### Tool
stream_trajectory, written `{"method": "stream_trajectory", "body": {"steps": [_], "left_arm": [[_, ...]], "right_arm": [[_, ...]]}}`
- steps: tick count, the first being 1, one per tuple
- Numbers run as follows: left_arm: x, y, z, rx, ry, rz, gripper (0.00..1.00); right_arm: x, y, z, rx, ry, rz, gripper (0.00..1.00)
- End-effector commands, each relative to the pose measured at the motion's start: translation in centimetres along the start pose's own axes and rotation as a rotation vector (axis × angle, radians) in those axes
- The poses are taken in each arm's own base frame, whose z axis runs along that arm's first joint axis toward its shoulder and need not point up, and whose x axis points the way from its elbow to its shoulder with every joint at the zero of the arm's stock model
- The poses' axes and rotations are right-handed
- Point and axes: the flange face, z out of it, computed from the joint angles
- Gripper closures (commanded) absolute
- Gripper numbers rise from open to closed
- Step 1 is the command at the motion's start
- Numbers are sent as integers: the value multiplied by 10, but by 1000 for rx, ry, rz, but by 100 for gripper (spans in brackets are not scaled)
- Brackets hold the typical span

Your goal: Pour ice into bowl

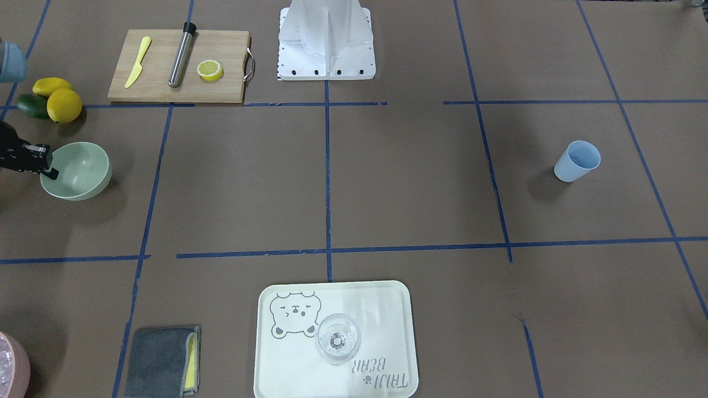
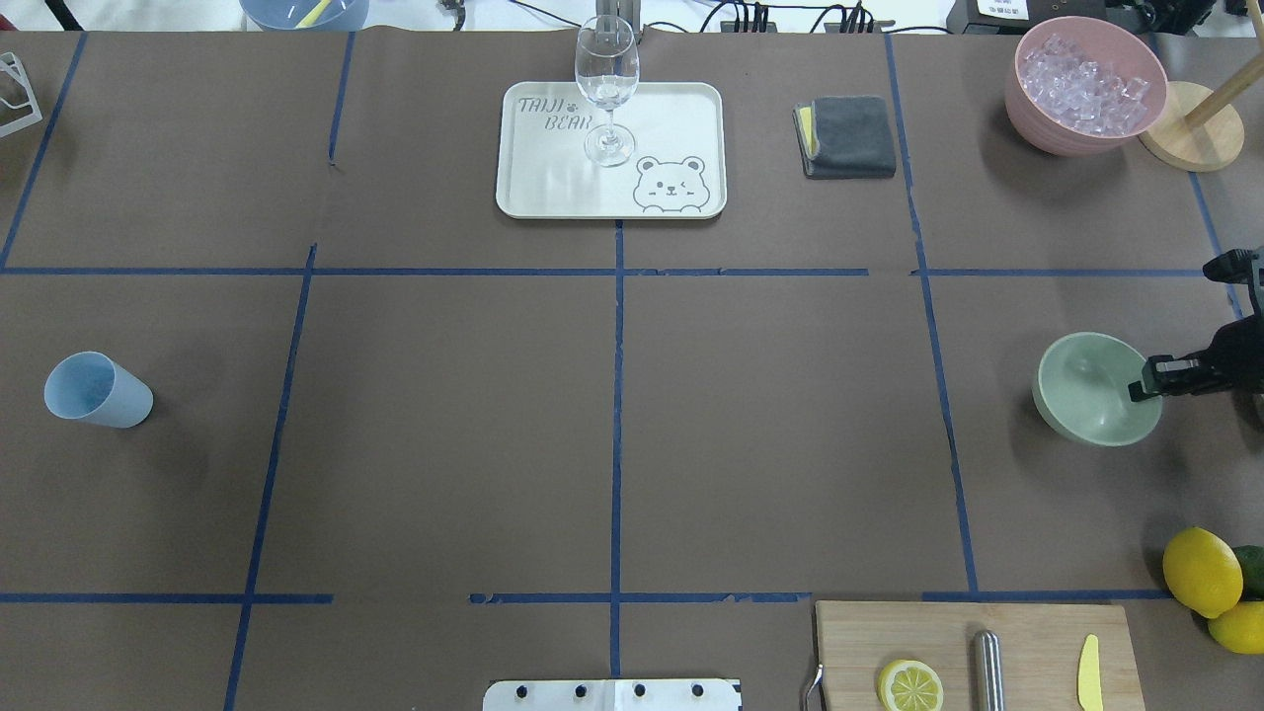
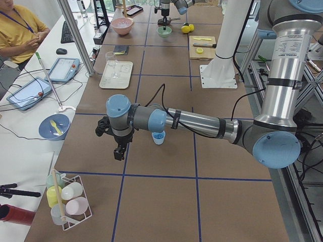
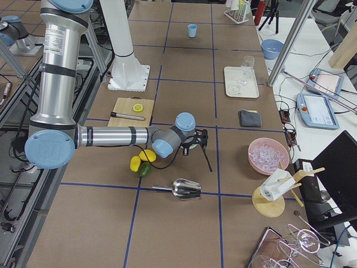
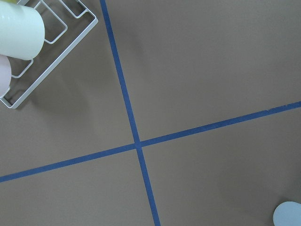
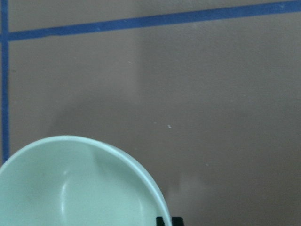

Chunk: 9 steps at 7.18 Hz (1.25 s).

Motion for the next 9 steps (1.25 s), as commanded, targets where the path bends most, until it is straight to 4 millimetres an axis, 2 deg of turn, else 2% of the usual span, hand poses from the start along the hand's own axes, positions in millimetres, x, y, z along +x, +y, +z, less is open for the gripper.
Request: {"method": "stream_trajectory", "body": {"steps": [1, 2, 3, 4, 5, 6, 7, 8, 9], "left_arm": [[1, -1, -1, 4, 1, 5, 0], [2, -2, -2, 7, 2, 10, 0], [8, -3, -5, 14, 20, 17, 0], [18, -5, 0, 10, 60, 34, 0], [40, -10, 16, -9, 86, 76, 0], [44, -11, 15, -3, 93, 88, 0], [68, -16, 11, 19, 120, 142, 0], [103, -20, 12, 17, 161, 194, 0], [122, -20, -3, 34, 167, 111, 0]], "right_arm": [[-98, -10, -14, 7, -115, 122, 100], [-166, -7, 6, 5, -153, 168, 100], [-244, 9, 35, 12, -193, 254, 100], [-322, 26, 56, -5, -196, 328, 100], [-414, 37, 64, 16, -130, 339, 100], [-483, 70, 79, 37, -64, 331, 100], [-521, 91, 84, 42, -70, 355, 100], [-565, 98, 109, 70, -62, 400, 100], [-590, 106, 134, 73, -34, 399, 100]]}}
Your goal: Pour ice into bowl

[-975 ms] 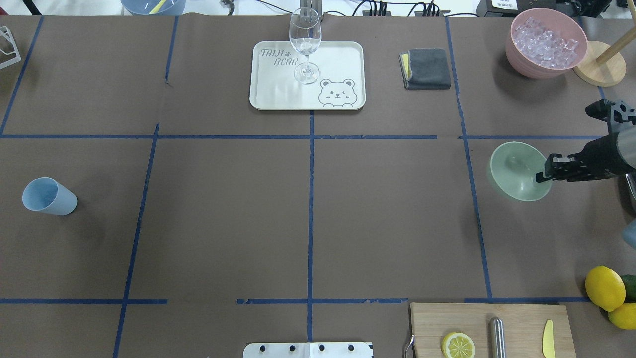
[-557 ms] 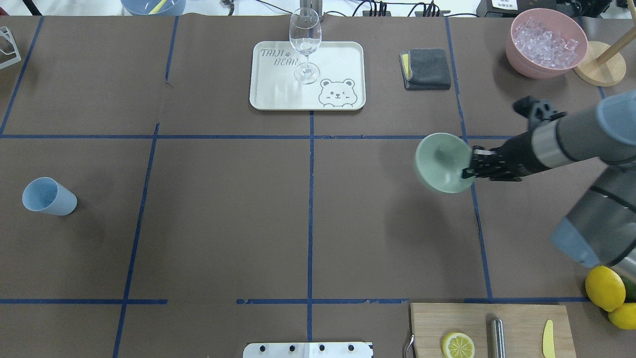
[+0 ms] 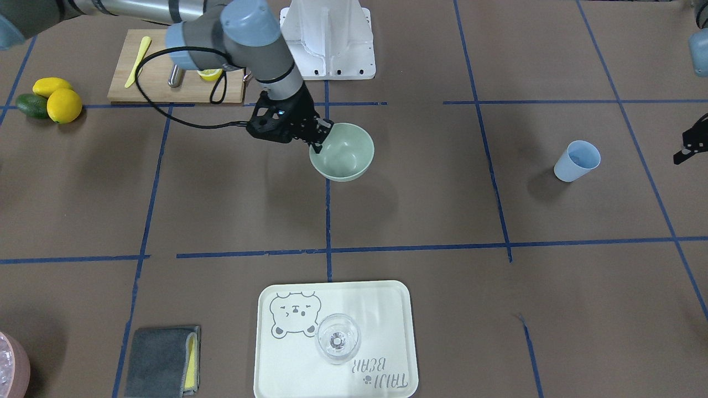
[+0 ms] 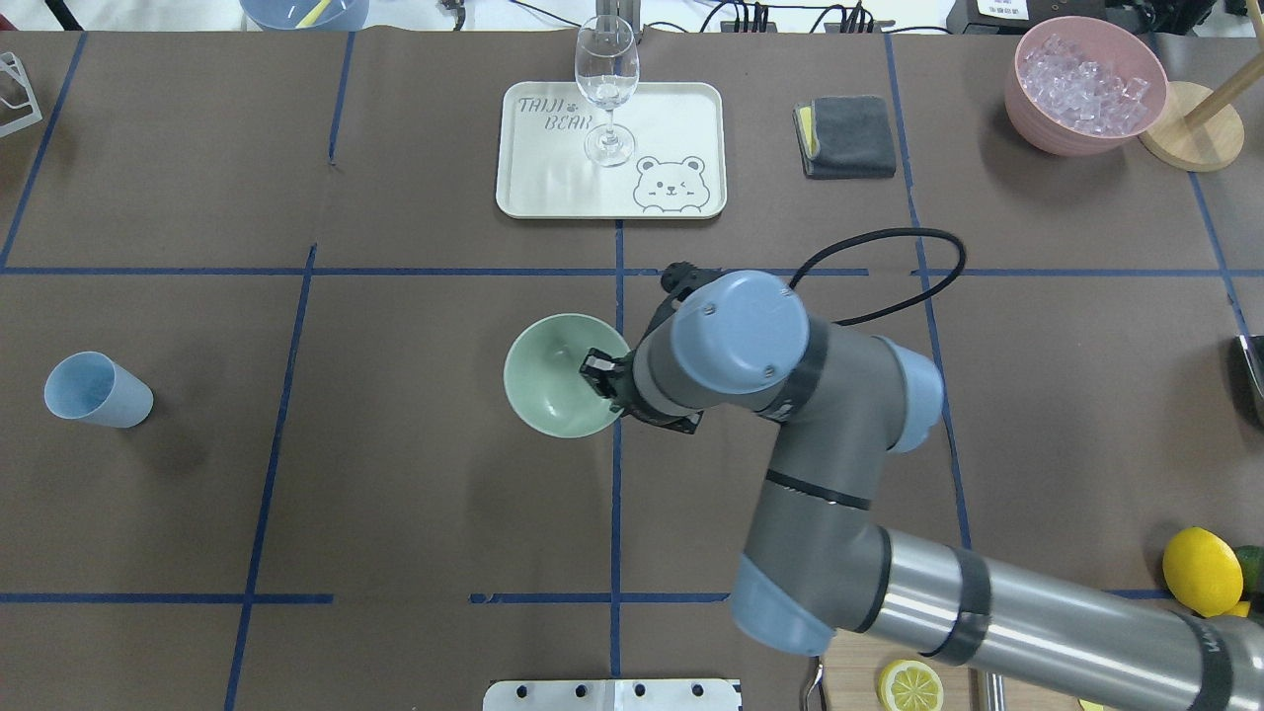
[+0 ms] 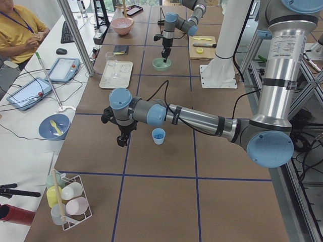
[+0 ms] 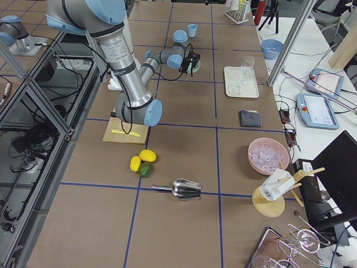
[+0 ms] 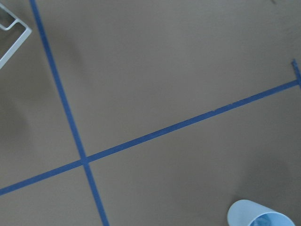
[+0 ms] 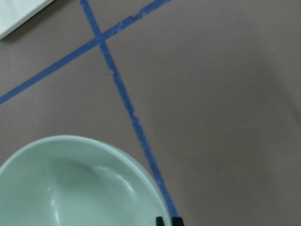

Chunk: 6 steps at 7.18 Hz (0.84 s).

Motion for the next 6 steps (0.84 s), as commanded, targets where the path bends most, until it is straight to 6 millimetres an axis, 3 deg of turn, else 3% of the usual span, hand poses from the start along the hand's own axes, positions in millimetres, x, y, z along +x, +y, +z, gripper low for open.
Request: {"method": "stream_trajectory", "body": {"steps": [1, 2, 3, 4, 5, 6], "left_arm": [[54, -7, -17, 46, 17, -62, 0], [59, 7, -16, 67, 20, -31, 0], [53, 27, -8, 100, 12, -12, 0], [59, 37, 4, 184, -48, -31, 0], [76, 60, 32, 227, -42, -57, 0], [74, 102, 46, 331, -103, 32, 0]], "right_arm": [[-30, 36, 40, 19, 41, 11, 100], [-27, 48, 47, 8, 52, 2, 100], [-28, 48, 47, 4, 51, 2, 84], [-26, 60, 50, -9, 55, 29, 36], [-31, 65, 33, -22, 25, 73, 0], [-38, 62, -3, -29, -24, 75, 0]]}}
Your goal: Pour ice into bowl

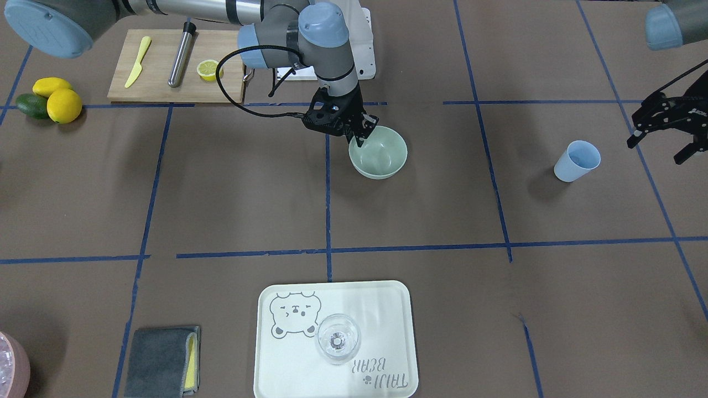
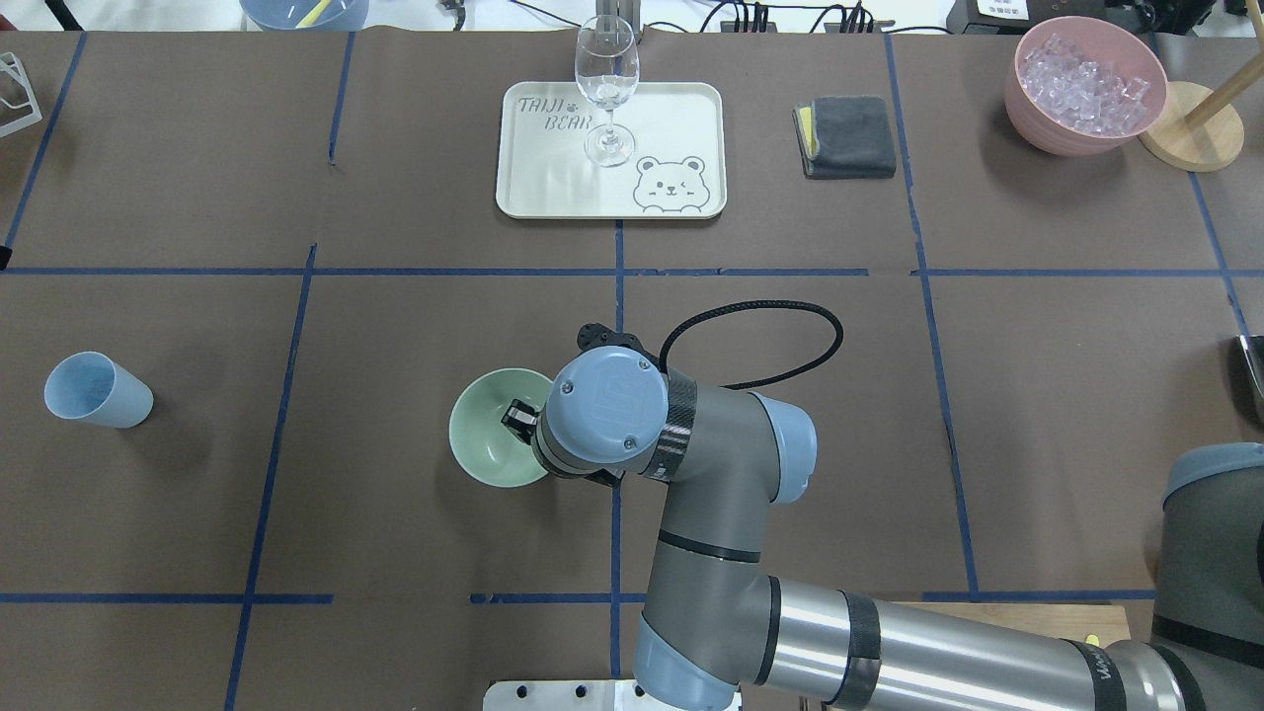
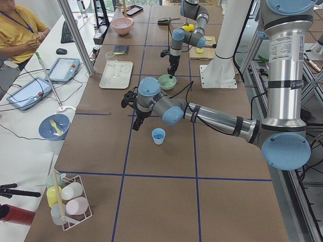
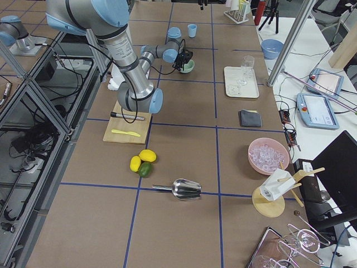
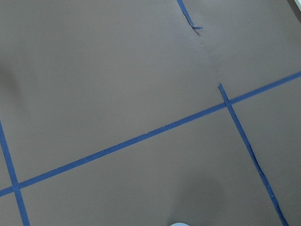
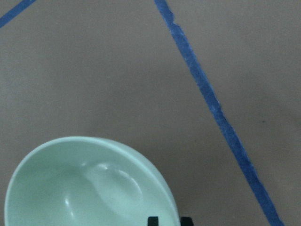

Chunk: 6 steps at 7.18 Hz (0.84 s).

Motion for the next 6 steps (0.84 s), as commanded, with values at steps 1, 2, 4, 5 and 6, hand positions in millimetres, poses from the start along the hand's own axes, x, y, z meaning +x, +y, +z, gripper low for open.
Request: {"method": "stream_trajectory", "body": {"steps": [1, 2, 4, 5, 6], "left_arm": [[9, 69, 17, 161, -89, 102, 0], [7, 74, 15, 166, -112, 93, 0], [18, 91, 24, 197, -100, 21, 3], [28, 100, 32, 234, -106, 20, 7], [46, 115, 50, 260, -127, 27, 5]], "right_arm": [[-12, -15, -72, 5, -69, 32, 0], [11, -48, -107, -23, -80, 55, 0], [71, -97, -148, 7, -100, 26, 0], [84, -110, -151, 27, -90, 40, 0], [90, -115, -149, 34, -83, 45, 0]]}}
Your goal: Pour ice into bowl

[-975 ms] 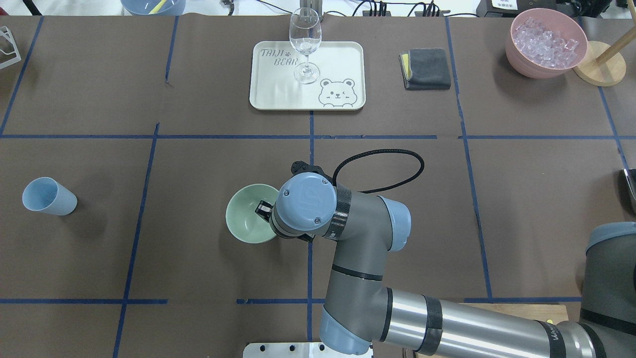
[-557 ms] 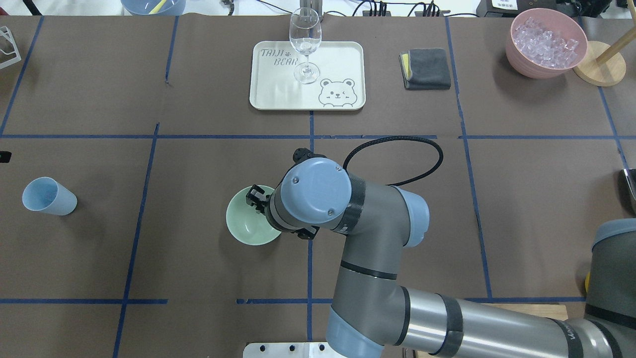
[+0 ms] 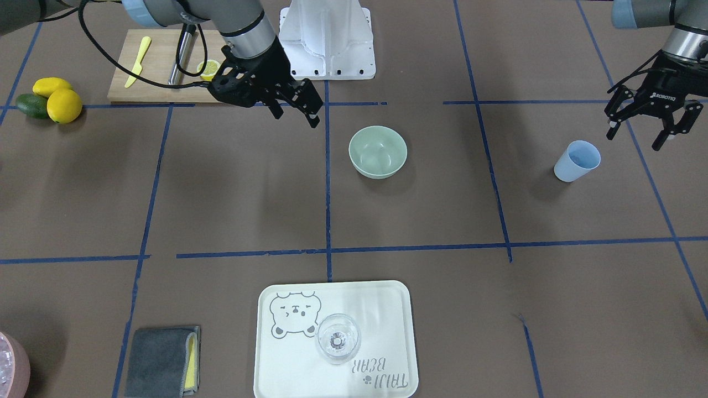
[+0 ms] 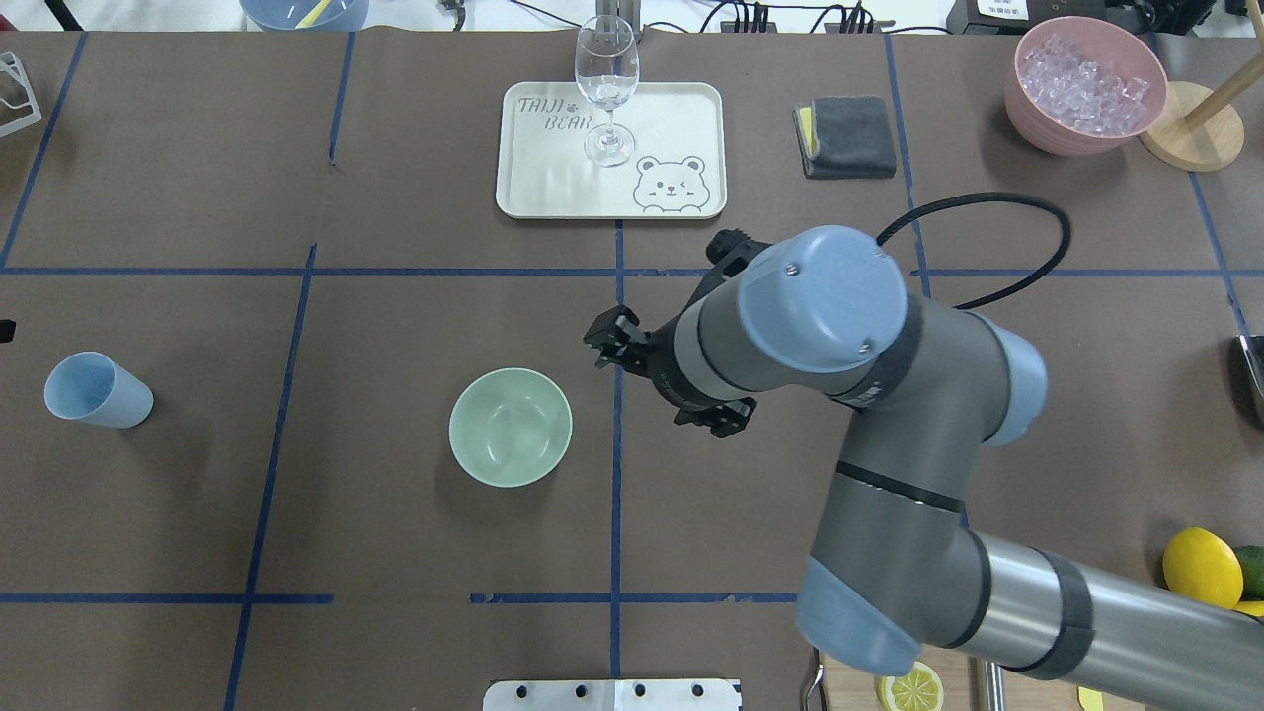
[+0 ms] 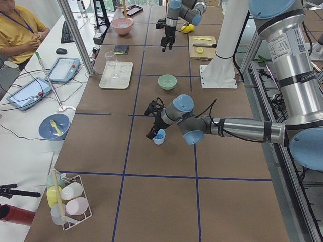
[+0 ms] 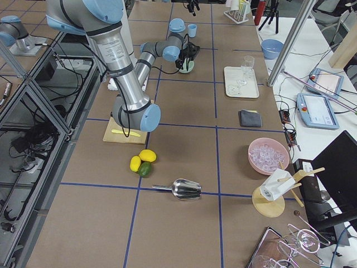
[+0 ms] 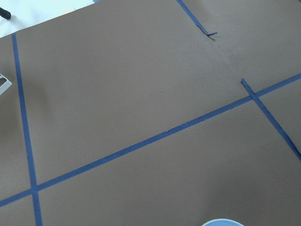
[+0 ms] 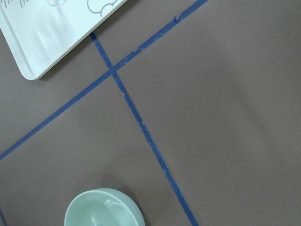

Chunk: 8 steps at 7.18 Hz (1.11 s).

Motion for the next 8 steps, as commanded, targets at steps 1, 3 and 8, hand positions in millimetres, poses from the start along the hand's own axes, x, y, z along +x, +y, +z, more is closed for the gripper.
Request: {"method": "stream_trajectory", "body": {"steps": [1, 3, 8], "left_arm": [[44, 36, 26, 49, -52, 8, 1], [67, 68, 26, 107, -44, -40, 0], [67, 132, 26, 396, -148, -213, 0]], "right_arm": [[12, -13, -2, 19, 11, 5, 0], [21, -17, 4, 34, 27, -12, 0], [22, -24, 8, 43, 38, -23, 0]]}}
